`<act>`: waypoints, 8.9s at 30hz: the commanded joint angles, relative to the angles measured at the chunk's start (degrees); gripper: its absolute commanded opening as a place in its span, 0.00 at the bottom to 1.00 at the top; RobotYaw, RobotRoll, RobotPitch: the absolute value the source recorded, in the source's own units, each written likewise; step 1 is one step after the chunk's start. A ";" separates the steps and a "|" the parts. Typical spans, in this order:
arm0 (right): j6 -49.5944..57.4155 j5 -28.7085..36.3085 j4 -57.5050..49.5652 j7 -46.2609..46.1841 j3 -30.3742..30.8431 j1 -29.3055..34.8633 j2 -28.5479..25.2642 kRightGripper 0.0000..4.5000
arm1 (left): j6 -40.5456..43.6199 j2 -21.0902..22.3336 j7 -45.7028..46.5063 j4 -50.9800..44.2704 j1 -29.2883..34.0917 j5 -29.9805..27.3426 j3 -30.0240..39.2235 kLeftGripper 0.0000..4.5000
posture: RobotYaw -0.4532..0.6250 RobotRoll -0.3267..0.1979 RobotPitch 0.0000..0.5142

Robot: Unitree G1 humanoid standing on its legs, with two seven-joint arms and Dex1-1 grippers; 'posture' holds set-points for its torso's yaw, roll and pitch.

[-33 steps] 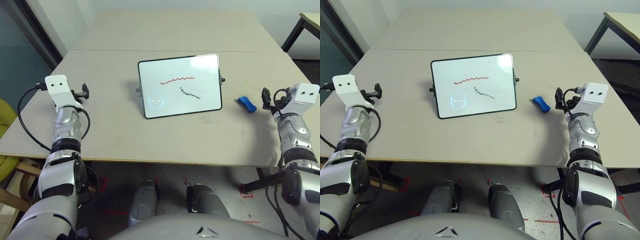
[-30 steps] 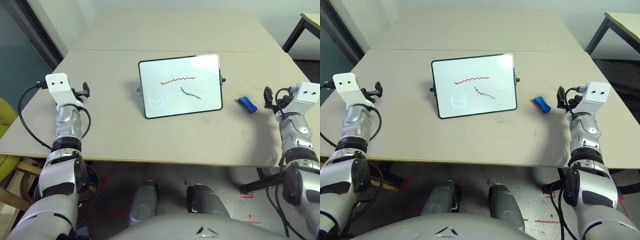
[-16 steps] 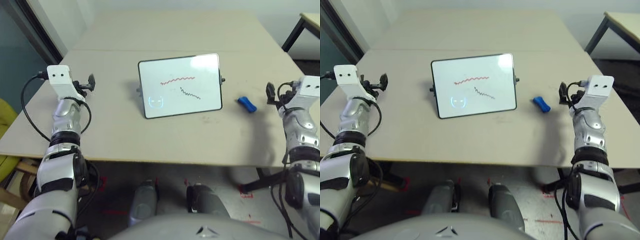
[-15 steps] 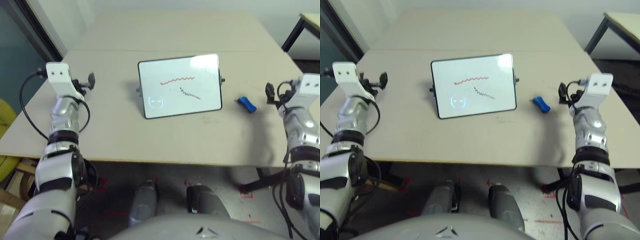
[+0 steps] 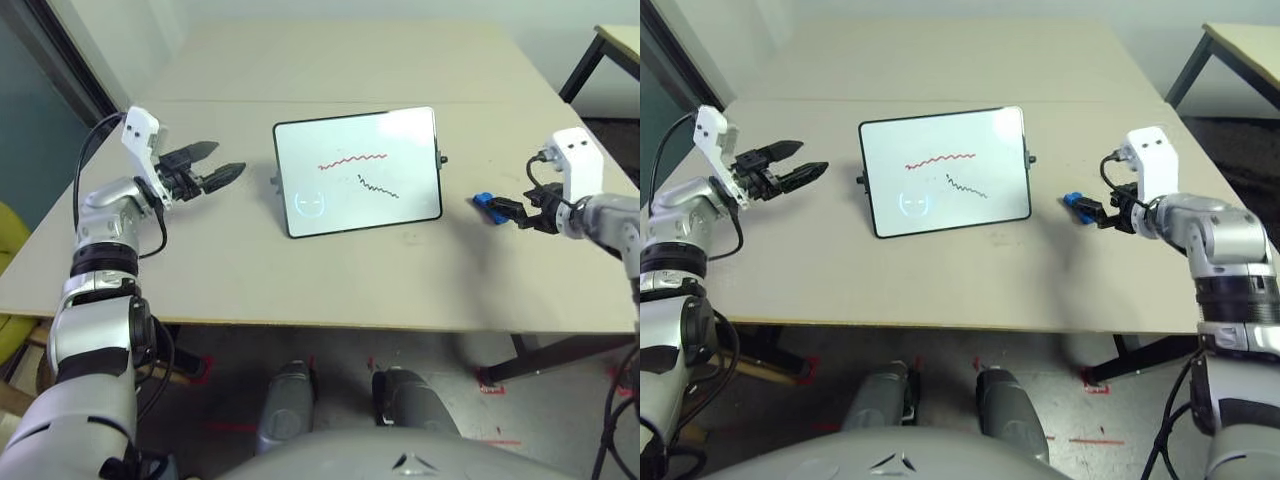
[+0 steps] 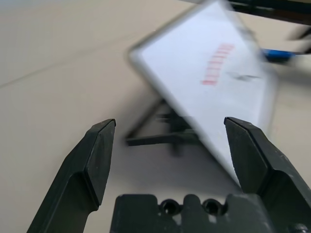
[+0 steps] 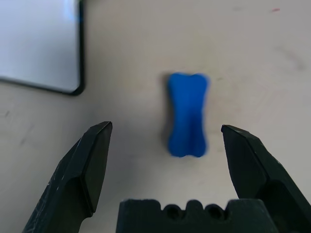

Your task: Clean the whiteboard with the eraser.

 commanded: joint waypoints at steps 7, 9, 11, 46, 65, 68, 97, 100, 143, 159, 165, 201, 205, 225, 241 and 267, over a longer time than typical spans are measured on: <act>-7.05 -7.49 16.99 1.47 4.56 -8.40 3.59 1.00 | 13.36 1.33 -7.29 -15.53 5.77 -5.07 -2.72 1.00 | 0.58 0.62 0.12; -8.73 -8.66 20.25 1.84 4.89 -9.88 4.36 1.00 | 14.39 1.44 -7.12 -17.36 6.43 -5.80 -2.57 1.00 | 0.59 0.62 0.12; -9.99 -9.68 22.53 2.28 5.11 -10.84 4.81 1.00 | 15.02 1.60 -6.89 -18.50 6.87 -6.25 -2.49 1.00 | 0.59 0.62 0.12; -16.16 -20.96 -13.39 8.43 14.19 -1.12 3.59 0.07 | 12.14 0.33 -3.25 -17.91 7.16 -6.17 -3.25 1.00 | 0.59 0.62 0.14; -26.17 -37.60 -5.06 4.82 25.84 -5.93 10.08 0.07 | 11.29 0.93 -2.81 -17.81 7.05 -6.80 -3.07 1.00 | 0.62 0.62 0.12; -26.83 -38.58 -5.30 5.41 25.98 -5.53 10.23 0.07 | 11.25 1.01 -2.76 -17.80 7.04 -6.82 -3.03 1.00 | 0.62 0.62 0.12; -29.10 -44.79 -7.91 6.98 28.40 -5.73 19.39 0.06 | 10.88 0.86 -2.47 -17.69 6.37 -6.99 -2.94 1.00 | 0.63 0.62 0.10; -29.08 -44.93 -7.45 6.69 28.31 -6.07 20.46 0.06 | 10.98 0.85 -2.38 -17.90 6.31 -7.15 -2.87 1.00 | 0.63 0.62 0.10; -35.26 -44.71 -3.16 8.37 23.83 -7.46 11.06 0.06 | 10.31 0.35 -2.18 -16.57 5.36 -6.79 -3.11 1.00 | 0.61 0.62 0.11; -36.96 -47.77 -0.55 8.07 28.81 -11.11 21.22 0.06 | 10.22 0.53 -1.96 -17.38 5.57 -7.07 -2.81 1.00 | 0.64 0.62 0.09; -38.03 -48.66 1.48 7.94 29.61 -12.05 22.96 0.06 | 10.42 0.60 -1.67 -18.05 6.03 -7.26 -2.65 1.00 | 0.65 0.62 0.08; -37.47 -49.03 1.37 10.41 26.82 -12.82 18.40 0.05 | 9.76 0.36 -1.77 -16.14 5.50 -7.00 -2.95 1.00 | 0.63 0.62 0.10; -37.33 -49.15 1.97 10.41 27.70 -14.10 20.68 0.05 | 9.89 0.28 -1.52 -16.63 5.86 -7.18 -2.79 1.00 | 0.63 0.62 0.10; -41.71 -50.73 12.27 8.10 28.52 -17.73 22.07 0.05 | 9.75 -0.07 -1.35 -16.81 6.17 -7.29 -2.85 1.00 | 0.64 0.62 0.10; -42.67 -49.83 11.10 9.14 26.68 -16.01 15.55 0.05 | 9.33 -0.38 -1.64 -15.79 5.39 -6.98 -3.12 1.00 | 0.62 0.62 0.10; -43.18 -52.47 12.24 8.29 30.54 -18.57 26.29 0.05 | 10.72 -0.03 -1.38 -18.32 6.94 -7.54 -2.95 1.00 | 0.64 0.62 0.12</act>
